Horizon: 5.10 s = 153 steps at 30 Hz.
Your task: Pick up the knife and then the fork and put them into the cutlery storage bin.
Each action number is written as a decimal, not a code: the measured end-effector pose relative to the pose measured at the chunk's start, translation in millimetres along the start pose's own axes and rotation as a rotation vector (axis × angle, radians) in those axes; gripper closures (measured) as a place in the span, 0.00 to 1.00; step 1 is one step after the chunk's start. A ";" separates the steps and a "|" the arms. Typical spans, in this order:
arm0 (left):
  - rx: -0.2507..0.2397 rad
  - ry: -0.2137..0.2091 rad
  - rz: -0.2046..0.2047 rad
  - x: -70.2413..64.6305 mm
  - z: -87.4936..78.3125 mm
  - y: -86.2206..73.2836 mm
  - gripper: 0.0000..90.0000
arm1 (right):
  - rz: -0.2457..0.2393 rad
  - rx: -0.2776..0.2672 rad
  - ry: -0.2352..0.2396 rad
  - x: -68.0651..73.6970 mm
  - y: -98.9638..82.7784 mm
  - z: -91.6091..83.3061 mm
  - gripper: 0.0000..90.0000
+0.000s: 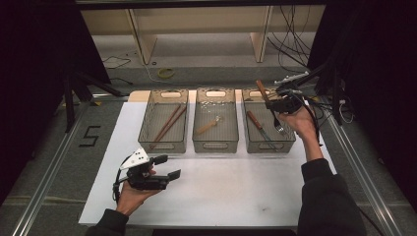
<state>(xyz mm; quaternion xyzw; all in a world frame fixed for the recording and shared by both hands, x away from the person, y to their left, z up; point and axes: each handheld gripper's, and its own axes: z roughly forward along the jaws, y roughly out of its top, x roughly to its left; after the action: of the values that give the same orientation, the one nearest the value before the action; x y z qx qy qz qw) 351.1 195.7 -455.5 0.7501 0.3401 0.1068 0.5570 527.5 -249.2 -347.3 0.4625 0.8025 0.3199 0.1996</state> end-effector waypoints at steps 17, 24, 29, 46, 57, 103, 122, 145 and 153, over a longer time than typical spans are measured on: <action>0.000 0.000 0.000 0.1 -0.4 0.1 0.21 | 0.053 0.016 -0.048 -12.9 -12.0 23.7 0.87; 0.000 -0.001 0.000 0.2 -0.2 0.0 0.21 | 0.063 0.035 -0.049 -15.7 -22.9 31.4 0.87; -0.001 0.000 0.001 0.0 -0.2 0.0 0.21 | 0.059 0.038 -0.044 -14.2 -24.8 33.8 0.87; 0.001 0.000 0.004 0.2 -0.5 0.0 0.20 | 0.041 0.088 -0.047 -9.5 -32.7 44.2 0.86; 0.001 0.001 0.004 -0.1 -0.3 0.0 0.20 | 0.055 0.072 -0.023 -5.3 -28.4 37.6 0.66; 0.012 -0.007 -0.015 1.0 3.7 0.3 0.20 | 0.033 -0.199 0.250 81.0 -99.1 -27.4 0.30; 0.022 -0.014 -0.026 1.2 1.8 -1.7 0.20 | 0.009 -0.268 0.310 106.5 -130.4 -38.5 0.28; 0.028 -0.024 -0.026 0.5 1.4 -2.0 0.20 | 0.037 -0.333 0.326 111.1 -175.8 -53.5 0.27; 0.036 -0.038 -0.029 -0.7 1.8 -2.3 0.20 | 0.051 -0.334 0.333 110.8 -189.2 -53.6 0.27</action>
<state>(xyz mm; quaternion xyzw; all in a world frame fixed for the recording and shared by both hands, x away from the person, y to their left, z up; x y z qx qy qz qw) 350.7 194.2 -458.1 0.7568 0.3422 0.0784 0.5513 323.7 -240.0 -443.8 0.3840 0.7485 0.5248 0.1299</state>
